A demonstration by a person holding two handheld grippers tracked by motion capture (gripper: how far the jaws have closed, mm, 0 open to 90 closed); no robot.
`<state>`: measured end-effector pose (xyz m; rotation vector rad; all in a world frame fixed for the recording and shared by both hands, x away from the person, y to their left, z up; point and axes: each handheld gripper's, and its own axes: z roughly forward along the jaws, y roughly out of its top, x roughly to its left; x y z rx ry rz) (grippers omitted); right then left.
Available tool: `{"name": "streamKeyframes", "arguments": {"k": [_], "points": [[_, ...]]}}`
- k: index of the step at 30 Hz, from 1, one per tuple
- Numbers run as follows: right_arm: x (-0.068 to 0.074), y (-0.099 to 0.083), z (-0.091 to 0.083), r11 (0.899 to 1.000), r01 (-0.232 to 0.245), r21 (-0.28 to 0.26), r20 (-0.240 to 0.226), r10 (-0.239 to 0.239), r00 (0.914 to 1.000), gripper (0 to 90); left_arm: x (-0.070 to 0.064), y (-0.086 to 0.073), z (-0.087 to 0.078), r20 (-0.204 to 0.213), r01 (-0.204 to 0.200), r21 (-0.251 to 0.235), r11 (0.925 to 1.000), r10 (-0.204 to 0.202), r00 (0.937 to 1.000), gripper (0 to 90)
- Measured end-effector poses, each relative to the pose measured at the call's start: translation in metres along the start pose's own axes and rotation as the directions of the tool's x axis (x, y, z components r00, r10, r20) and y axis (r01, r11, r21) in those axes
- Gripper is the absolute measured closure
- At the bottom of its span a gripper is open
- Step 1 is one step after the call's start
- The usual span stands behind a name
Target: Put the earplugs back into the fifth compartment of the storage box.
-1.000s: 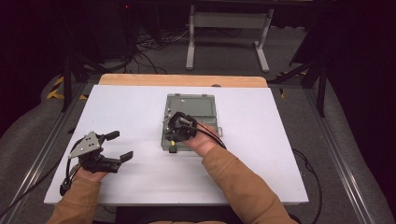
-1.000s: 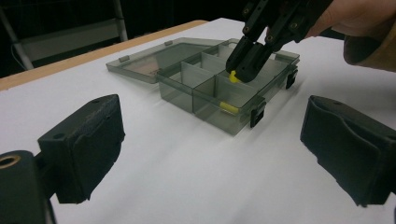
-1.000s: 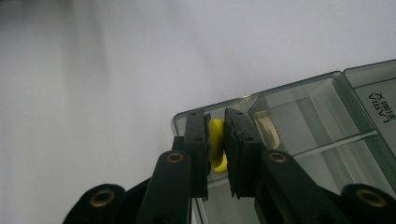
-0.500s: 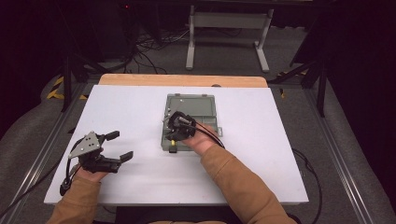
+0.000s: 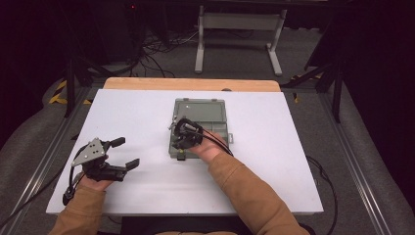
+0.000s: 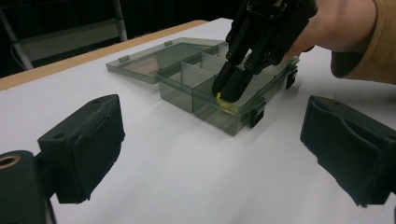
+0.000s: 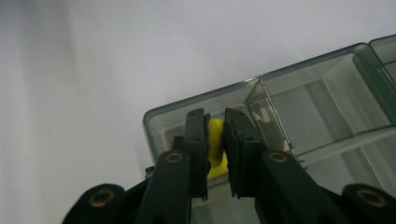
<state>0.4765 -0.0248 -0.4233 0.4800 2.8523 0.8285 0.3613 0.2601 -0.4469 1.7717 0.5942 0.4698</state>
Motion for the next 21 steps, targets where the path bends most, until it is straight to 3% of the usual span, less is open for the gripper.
{"name": "streamKeyframes", "arguments": {"k": [18, 21], "points": [[0.0018, 0.0005, 0.0062, 1.000, -0.008, 0.015, -0.018, 0.008, 0.9998, 78.8, 0.0001, 0.0000, -0.0001, -0.001, 0.001, 0.001, 1.0000, -0.001, 1.0000, 6.8], [0.0013, 0.0003, 0.0054, 1.000, -0.009, 0.011, -0.014, 0.009, 0.9999, 74.4, 0.0001, 0.0000, -0.0001, -0.001, 0.000, 0.001, 1.0000, 0.000, 1.0000, 6.8]]}}
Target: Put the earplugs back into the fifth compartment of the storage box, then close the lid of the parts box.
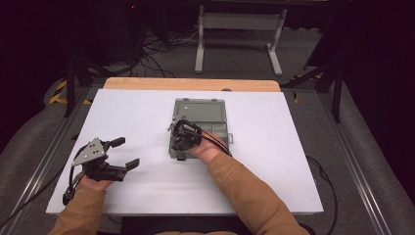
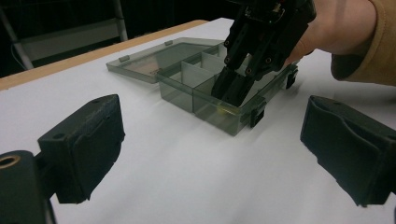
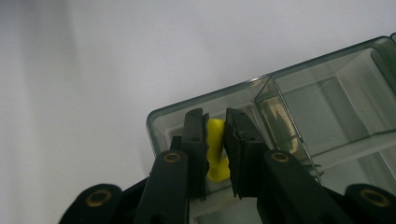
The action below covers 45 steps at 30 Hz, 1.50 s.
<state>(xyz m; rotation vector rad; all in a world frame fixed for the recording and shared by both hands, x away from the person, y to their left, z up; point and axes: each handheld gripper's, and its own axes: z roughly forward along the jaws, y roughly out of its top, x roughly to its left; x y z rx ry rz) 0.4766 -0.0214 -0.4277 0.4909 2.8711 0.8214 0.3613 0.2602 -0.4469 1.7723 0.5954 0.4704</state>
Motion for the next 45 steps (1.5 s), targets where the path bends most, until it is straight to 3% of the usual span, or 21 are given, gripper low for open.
{"name": "streamKeyframes", "arguments": {"k": [9, 14, 16, 17, 23, 27, 32, 35, 45], "points": [[0.000, 0.000, -0.010, 1.000, 0.000, -0.029, 0.022, 0.001, 0.9998, 69.6, 0.000, 0.000, 0.001, 0.009, 0.006, 0.001, 1.0000, -0.006, 0.9999, 6.5], [-0.002, -0.006, -0.033, 0.998, -0.023, -0.057, 0.037, 0.025, 0.9990, 90.0, 0.003, 0.002, 0.005, 0.000, 0.021, 0.007, 0.9997, -0.021, 0.9998, 5.5], [-0.003, -0.010, -0.045, 0.996, -0.029, -0.079, 0.055, 0.033, 0.9979, 90.0, 0.004, 0.006, 0.007, -0.012, 0.052, 0.022, 0.9984, -0.051, 0.9986, 7.9], [-0.003, -0.012, -0.051, 0.995, -0.032, -0.093, 0.064, 0.038, 0.9972, 90.0, 0.005, 0.008, 0.008, -0.022, 0.036, 0.029, 0.9989, -0.035, 0.9991, 9.5], [-0.011, -0.029, -0.089, 0.990, -0.029, -0.137, 0.113, 0.045, 0.9926, 90.0, 0.009, 0.021, 0.015, -0.023, 0.025, 0.042, 0.9988, -0.025, 0.9994, 26.8], [-0.021, -0.044, -0.109, 0.988, -0.031, -0.151, 0.157, 0.055, 0.9861, 90.0, 0.013, 0.029, 0.022, -0.055, 0.009, 0.094, 0.9955, -0.004, 0.9985, 48.9], [-0.034, -0.058, -0.123, 0.985, -0.049, -0.168, 0.182, 0.080, 0.9801, 90.0, 0.014, 0.042, 0.034, -0.074, -0.008, 0.169, 0.9856, 0.021, 0.9971, 74.4], [-0.044, -0.067, -0.129, 0.982, -0.070, -0.177, 0.186, 0.103, 0.9771, 90.0, 0.015, 0.053, 0.043, -0.076, 0.036, 0.194, 0.9803, -0.021, 0.9969, 85.9], [-0.063, -0.078, -0.136, 0.977, -0.099, -0.189, 0.206, 0.138, 0.9688, 90.0, 0.020, 0.074, 0.067, -0.073, -0.003, 0.255, 0.9669, 0.022, 0.9971, 89.6]]}}
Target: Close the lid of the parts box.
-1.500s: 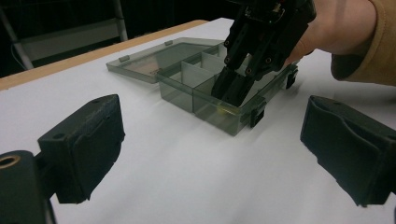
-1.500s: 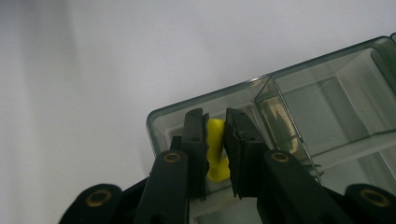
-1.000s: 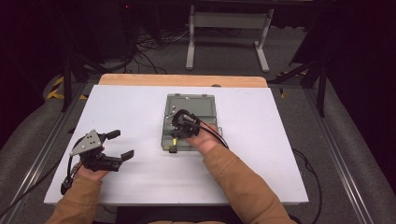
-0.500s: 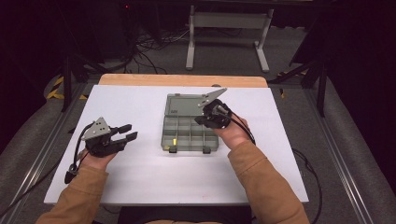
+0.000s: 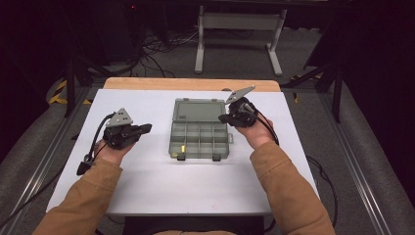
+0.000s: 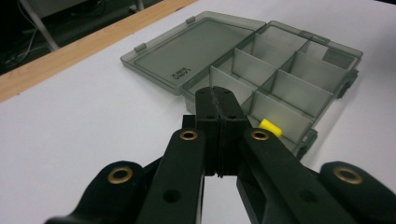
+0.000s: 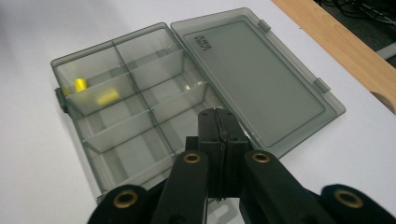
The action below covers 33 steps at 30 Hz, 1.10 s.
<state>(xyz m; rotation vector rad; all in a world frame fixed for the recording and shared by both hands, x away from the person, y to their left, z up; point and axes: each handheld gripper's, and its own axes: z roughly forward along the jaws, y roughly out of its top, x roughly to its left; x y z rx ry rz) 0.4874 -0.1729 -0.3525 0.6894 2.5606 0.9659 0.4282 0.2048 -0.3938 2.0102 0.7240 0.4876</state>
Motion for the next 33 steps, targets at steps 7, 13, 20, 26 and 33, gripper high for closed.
{"name": "streamKeyframes", "arguments": {"k": [7, 13, 20, 26, 33], "points": [[-0.014, -0.004, 0.002, 1.000, -0.013, 0.007, 0.021, 0.012, 0.9997, 90.0, 0.005, 0.016, 0.016, 0.015, -0.011, 0.039, 0.9992, 0.010, 0.9998, 89.6], [-0.023, -0.006, 0.006, 1.000, -0.013, -0.007, 0.039, 0.013, 0.9992, 90.0, 0.012, 0.026, 0.030, 0.010, 0.029, 0.068, 0.9973, -0.029, 0.9995, 89.5], [-0.031, -0.007, 0.013, 1.000, -0.020, -0.015, 0.047, 0.021, 0.9987, 90.0, 0.020, 0.039, 0.044, -0.018, 0.090, 0.102, 0.9907, -0.089, 0.9959, 87.4], [-0.037, -0.008, 0.018, 1.000, -0.026, -0.014, 0.052, 0.027, 0.9983, 90.0, 0.028, 0.045, 0.057, -0.062, 0.091, 0.118, 0.9888, -0.084, 0.9945, 89.3], [-0.047, -0.010, 0.020, 0.999, -0.041, -0.008, 0.081, 0.042, 0.9958, 90.0, 0.039, 0.046, 0.073, -0.064, 0.073, 0.150, 0.9860, -0.064, 0.9959, 89.5]]}}
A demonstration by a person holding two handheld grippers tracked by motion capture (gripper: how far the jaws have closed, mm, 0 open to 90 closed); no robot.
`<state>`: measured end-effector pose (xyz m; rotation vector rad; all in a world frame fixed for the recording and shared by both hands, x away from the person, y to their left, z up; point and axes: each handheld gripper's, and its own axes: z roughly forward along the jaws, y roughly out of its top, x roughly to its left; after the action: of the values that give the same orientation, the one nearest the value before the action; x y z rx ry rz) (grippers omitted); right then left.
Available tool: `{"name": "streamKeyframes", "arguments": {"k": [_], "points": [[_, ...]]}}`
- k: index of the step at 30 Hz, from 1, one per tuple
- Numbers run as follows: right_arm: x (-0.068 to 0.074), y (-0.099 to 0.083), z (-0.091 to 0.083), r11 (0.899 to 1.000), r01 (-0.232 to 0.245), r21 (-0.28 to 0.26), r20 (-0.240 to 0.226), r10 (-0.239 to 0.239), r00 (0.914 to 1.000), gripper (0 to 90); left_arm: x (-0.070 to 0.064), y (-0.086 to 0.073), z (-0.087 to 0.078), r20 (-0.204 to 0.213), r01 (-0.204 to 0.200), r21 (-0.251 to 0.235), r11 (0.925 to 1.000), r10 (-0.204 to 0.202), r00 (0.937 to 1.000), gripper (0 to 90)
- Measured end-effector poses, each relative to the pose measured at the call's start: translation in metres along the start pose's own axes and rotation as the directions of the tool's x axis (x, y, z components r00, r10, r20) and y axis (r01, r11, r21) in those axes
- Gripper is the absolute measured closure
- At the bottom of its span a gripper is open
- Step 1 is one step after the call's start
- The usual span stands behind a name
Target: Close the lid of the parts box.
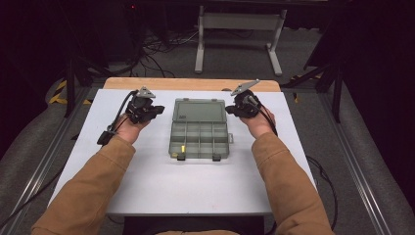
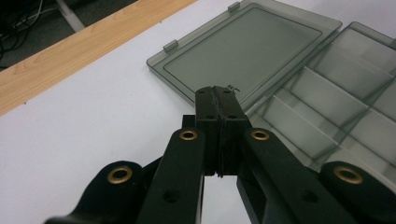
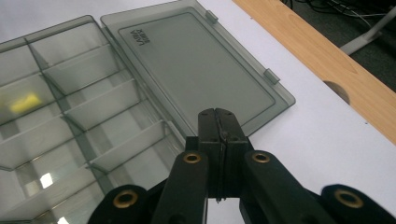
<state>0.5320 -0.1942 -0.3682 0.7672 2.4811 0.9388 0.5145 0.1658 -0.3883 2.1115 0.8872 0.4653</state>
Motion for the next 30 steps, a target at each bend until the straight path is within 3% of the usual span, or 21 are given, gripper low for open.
{"name": "streamKeyframes", "arguments": {"k": [9, 20, 24, 25, 27, 30], "points": [[-0.007, -0.001, 0.005, 1.000, 0.008, 0.005, 0.014, -0.008, 0.9999, 90.0, 0.013, 0.004, 0.012, -0.012, 0.048, -0.006, 0.9988, -0.048, 0.9988, 89.5], [-0.015, -0.003, 0.018, 1.000, 0.007, 0.007, 0.014, -0.007, 0.9999, 90.0, 0.020, 0.013, 0.028, -0.019, 0.042, 0.033, 0.9986, -0.041, 0.9990, 89.5], [-0.018, -0.006, 0.022, 1.000, -0.002, 0.021, 0.018, 0.002, 0.9998, 90.0, 0.025, 0.012, 0.034, -0.019, 0.062, 0.041, 0.9973, -0.061, 0.9980, 89.5], [-0.019, -0.007, 0.023, 1.000, -0.008, 0.024, 0.016, 0.007, 0.9999, 90.0, 0.026, 0.010, 0.036, -0.010, 0.069, 0.042, 0.9967, -0.069, 0.9976, 89.5], [-0.020, -0.009, 0.025, 0.999, -0.016, 0.032, 0.026, 0.015, 0.9996, 90.0, 0.029, 0.008, 0.039, 0.023, 0.045, 0.029, 0.9986, -0.045, 0.9987, 89.5], [-0.022, -0.013, 0.029, 0.999, -0.035, 0.031, 0.024, 0.035, 0.9991, 90.0, 0.031, 0.006, 0.043, 0.032, 0.066, 0.031, 0.9974, -0.067, 0.9973, 89.5]]}}
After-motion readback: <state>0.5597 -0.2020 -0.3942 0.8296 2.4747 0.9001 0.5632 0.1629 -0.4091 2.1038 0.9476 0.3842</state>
